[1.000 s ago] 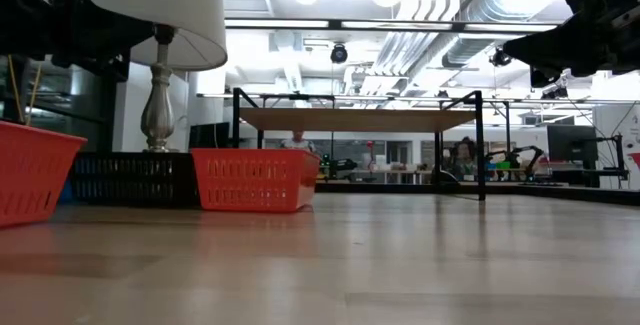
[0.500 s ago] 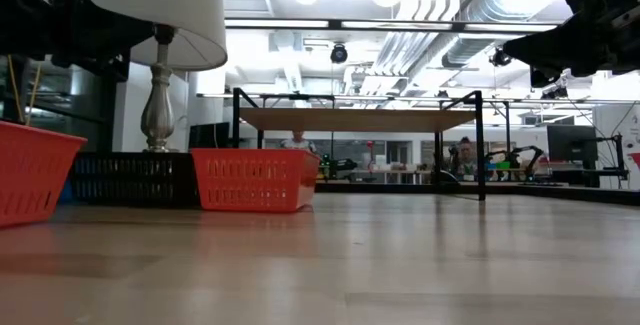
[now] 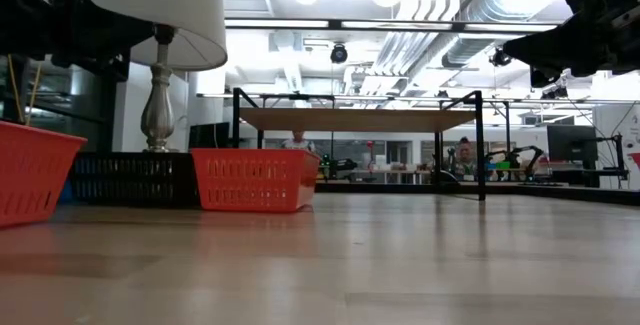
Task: Stack baskets on shelf by color
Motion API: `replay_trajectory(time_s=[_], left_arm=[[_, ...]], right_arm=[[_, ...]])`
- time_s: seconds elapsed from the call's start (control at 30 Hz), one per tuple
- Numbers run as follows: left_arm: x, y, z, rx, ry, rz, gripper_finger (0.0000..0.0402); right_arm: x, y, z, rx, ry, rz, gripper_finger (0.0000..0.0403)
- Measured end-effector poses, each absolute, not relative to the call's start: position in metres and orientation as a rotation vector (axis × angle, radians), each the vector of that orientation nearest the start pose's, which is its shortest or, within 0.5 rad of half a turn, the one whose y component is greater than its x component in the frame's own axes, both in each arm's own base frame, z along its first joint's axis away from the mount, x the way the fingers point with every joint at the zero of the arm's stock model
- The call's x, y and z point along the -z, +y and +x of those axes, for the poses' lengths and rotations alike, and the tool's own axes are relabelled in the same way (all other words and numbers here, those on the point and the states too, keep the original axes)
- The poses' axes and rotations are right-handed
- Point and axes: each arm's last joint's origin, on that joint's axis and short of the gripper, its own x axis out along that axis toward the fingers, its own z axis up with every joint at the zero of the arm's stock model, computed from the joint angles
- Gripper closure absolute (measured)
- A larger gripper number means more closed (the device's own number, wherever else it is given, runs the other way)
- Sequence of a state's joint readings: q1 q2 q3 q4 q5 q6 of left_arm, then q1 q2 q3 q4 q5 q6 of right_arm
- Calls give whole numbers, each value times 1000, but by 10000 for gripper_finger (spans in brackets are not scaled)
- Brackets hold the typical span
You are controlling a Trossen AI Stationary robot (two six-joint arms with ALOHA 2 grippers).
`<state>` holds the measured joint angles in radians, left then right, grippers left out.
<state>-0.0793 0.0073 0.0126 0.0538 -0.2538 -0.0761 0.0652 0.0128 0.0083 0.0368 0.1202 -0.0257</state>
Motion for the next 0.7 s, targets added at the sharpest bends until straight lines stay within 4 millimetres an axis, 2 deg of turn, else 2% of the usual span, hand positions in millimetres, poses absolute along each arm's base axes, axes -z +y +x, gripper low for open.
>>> replay_trajectory(time_s=[0.33,0.5,0.7], left_arm=[[-186,0,95,-186,-210,-162,398],[-193,-2,99,-94,-266,-223,396],[-198,-3,114,-113,-162,-202,376]], right_arm=[[-169,3,98,55,-31,-23,402],[-169,3,98,55,-31,-23,402],[-169,3,98,55,-31,-23,402]])
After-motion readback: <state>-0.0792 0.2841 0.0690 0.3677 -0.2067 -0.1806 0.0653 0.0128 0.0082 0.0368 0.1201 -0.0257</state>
